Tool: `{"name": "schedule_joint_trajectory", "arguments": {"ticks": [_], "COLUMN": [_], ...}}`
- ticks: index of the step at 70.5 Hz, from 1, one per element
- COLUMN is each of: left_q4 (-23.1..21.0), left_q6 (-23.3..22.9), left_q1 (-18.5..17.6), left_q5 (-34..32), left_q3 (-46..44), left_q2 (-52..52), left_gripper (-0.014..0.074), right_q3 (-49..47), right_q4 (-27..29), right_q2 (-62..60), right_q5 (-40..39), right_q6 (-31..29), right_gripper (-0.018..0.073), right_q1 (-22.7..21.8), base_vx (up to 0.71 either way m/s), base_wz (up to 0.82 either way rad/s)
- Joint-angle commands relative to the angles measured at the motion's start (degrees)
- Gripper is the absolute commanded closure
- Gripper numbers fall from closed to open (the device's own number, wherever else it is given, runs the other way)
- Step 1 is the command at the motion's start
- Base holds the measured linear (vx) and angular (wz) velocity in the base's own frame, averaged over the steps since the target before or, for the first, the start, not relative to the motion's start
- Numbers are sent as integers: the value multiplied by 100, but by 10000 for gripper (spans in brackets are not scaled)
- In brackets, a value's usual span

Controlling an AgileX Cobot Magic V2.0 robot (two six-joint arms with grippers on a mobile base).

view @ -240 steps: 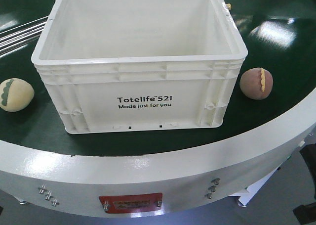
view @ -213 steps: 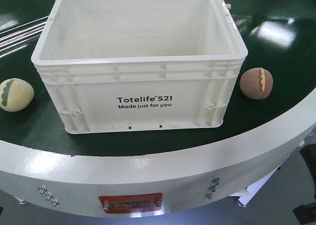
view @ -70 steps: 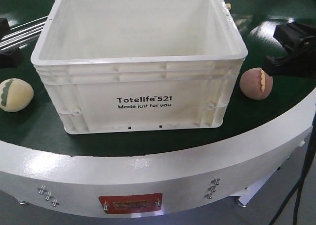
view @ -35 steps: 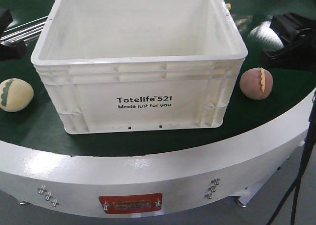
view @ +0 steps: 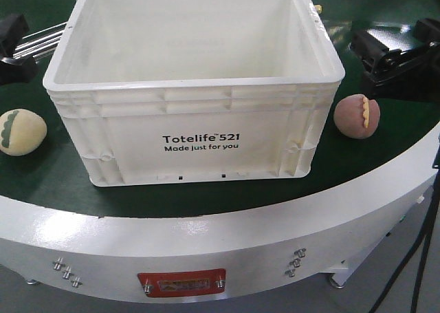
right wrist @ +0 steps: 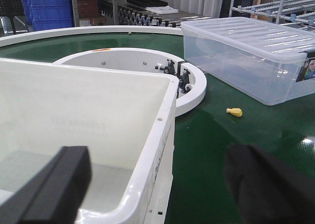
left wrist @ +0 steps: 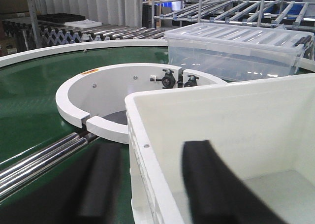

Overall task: Place moving items into box and shelve
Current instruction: 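Move the right gripper down toward the pink plush ball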

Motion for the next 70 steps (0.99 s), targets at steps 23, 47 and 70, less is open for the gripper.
{"name": "schedule_joint_trajectory", "arguments": {"ticks": [23,47,70], "left_q4": [-84,-59,-79], "left_q6": [-48,273,273], "left_q1": [378,1330,1361], "left_q5": [-163,546,227], "left_q3": [-230,-230,-785], "left_q2": [-360,-1030,-168], "left_gripper": [-15,41,41], "right_q3": [-214,-214,-1318], "right_q4": [-24,-59,-45], "right_q2": [-236,-584,365], "right_q5": [-212,630,800], "right_q6": [18,-3,2], "right_gripper": [-96,-38,-29], "right_q1": [-806,-1808,-1808], "base_vx": [0,0,0], "base_wz": [0,0,0]}}
